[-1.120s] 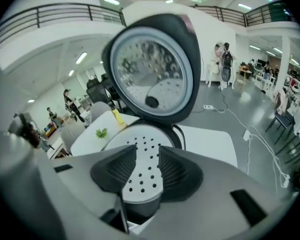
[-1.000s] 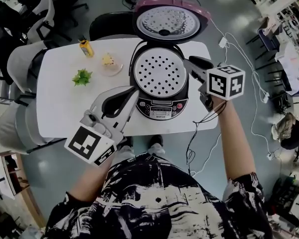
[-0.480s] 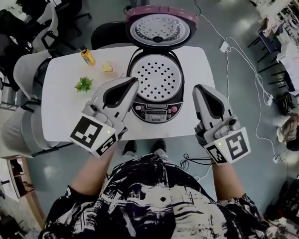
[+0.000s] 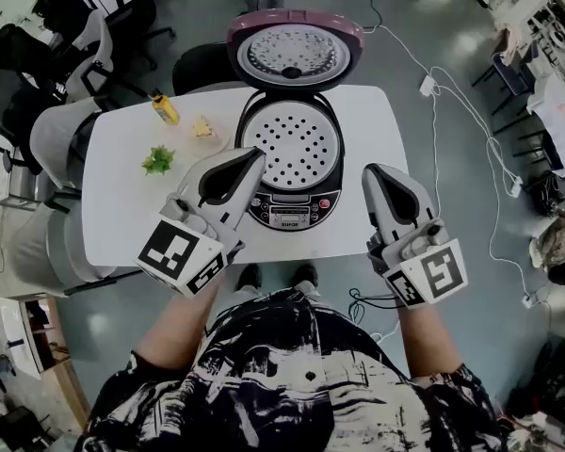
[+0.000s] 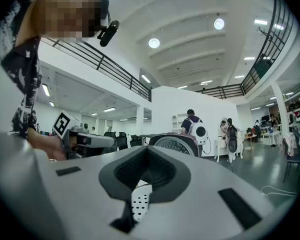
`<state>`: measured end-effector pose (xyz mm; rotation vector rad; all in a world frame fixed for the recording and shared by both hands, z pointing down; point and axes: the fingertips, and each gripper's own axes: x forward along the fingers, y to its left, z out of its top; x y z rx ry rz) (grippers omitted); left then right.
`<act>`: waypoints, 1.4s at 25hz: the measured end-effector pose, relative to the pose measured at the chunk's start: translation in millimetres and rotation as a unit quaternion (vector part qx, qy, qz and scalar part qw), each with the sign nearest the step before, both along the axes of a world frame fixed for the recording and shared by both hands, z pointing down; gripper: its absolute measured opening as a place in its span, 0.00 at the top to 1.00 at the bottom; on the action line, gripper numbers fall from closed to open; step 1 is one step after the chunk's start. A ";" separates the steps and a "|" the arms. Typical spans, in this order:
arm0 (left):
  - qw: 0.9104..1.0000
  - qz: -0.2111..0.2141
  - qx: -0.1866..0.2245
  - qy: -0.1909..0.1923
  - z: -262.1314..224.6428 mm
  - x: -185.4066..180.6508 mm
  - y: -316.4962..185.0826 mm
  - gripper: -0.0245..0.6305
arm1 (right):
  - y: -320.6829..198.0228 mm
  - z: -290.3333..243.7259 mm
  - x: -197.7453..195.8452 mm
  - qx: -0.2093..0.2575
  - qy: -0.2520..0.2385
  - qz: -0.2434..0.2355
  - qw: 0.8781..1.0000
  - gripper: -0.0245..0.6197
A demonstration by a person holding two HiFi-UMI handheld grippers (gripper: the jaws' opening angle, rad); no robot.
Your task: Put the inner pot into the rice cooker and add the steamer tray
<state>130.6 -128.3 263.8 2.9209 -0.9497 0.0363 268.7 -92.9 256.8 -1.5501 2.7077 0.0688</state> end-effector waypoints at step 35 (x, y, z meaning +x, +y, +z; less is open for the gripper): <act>1.000 -0.004 -0.013 -0.004 13.4 -11.6 -4.8 0.96 | -28.5 20.6 -17.6 -0.024 0.010 -0.006 1.000 0.97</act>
